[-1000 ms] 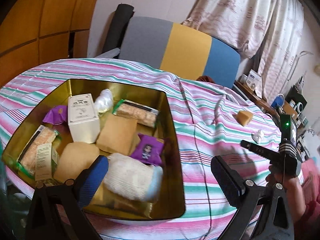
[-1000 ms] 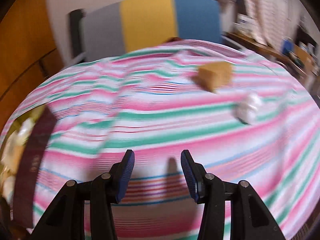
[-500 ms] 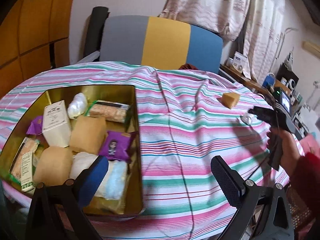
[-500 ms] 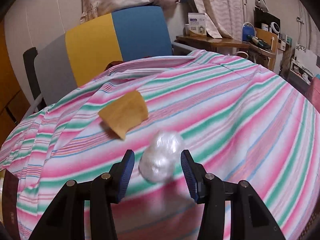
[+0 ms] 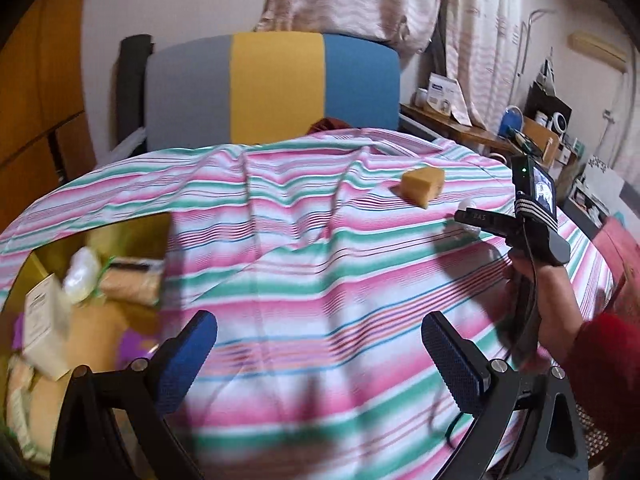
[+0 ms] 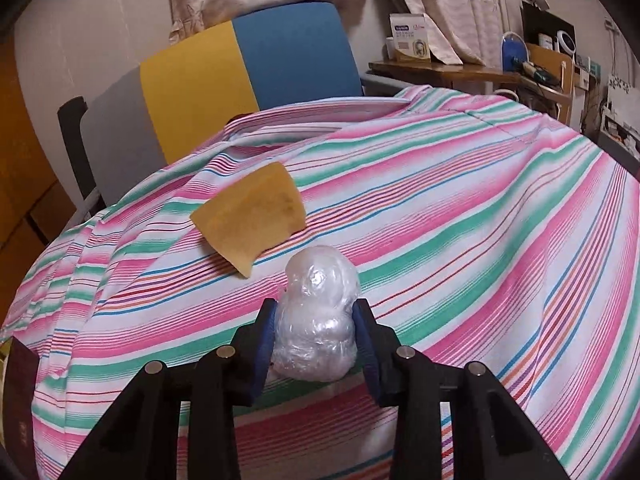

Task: Organize objects
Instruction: 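Move the right tool back and grasp another clear plastic-wrapped item, then grasp the yellow sponge cake with the left tool while right tool holds wrapped item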

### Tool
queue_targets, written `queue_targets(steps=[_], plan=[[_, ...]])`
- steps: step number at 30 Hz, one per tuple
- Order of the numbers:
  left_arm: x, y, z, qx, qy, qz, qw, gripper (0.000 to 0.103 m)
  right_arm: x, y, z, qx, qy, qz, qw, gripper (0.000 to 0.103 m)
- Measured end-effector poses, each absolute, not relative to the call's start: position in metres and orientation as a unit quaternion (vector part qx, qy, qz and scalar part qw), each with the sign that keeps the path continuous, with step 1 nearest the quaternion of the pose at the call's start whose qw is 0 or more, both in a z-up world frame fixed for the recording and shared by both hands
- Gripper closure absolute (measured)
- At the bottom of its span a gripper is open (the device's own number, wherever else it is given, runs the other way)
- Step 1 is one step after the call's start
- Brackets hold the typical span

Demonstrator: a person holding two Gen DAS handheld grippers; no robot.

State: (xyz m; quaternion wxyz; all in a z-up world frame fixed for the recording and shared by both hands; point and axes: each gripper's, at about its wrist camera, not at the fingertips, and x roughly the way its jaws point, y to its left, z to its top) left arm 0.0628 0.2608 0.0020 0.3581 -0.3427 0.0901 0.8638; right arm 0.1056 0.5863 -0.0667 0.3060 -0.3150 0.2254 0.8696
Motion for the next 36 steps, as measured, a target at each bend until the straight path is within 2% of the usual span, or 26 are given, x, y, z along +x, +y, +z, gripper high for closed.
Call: queue_targets(steps=[10,15,22,30,35,36], plan=[[0.014,0.370,-0.001,-0.341,0.157,0.844,0.384,0.000,0.124,0.588,-0.061,-0.275,0.229,0.857,0.369,0.065],[-0.019,0.431,-0.005,-0.357,0.149,0.819,0.424,0.000,0.124,0.593,-0.063,-0.272,0.237,0.855,0.374,0.065],[-0.032,0.500,-0.024,-0.317,0.202,0.819,0.433,0.000,0.131,0.600,-0.068,-0.259,0.265,0.853,0.368,0.065],[-0.049,0.563,-0.032,-0.329,0.201,0.804,0.452,0.000,0.137,0.603,-0.072,-0.249,0.280,0.849,0.373,0.065],[-0.062,0.584,-0.041,-0.352,0.176,0.798,0.456,0.001,0.137,0.604,-0.073,-0.248,0.280,0.849,0.374,0.065],[-0.062,0.585,-0.044,-0.353,0.176,0.797,0.458,0.008,0.137,0.604,-0.073,-0.248,0.282,0.848,0.373,0.065]])
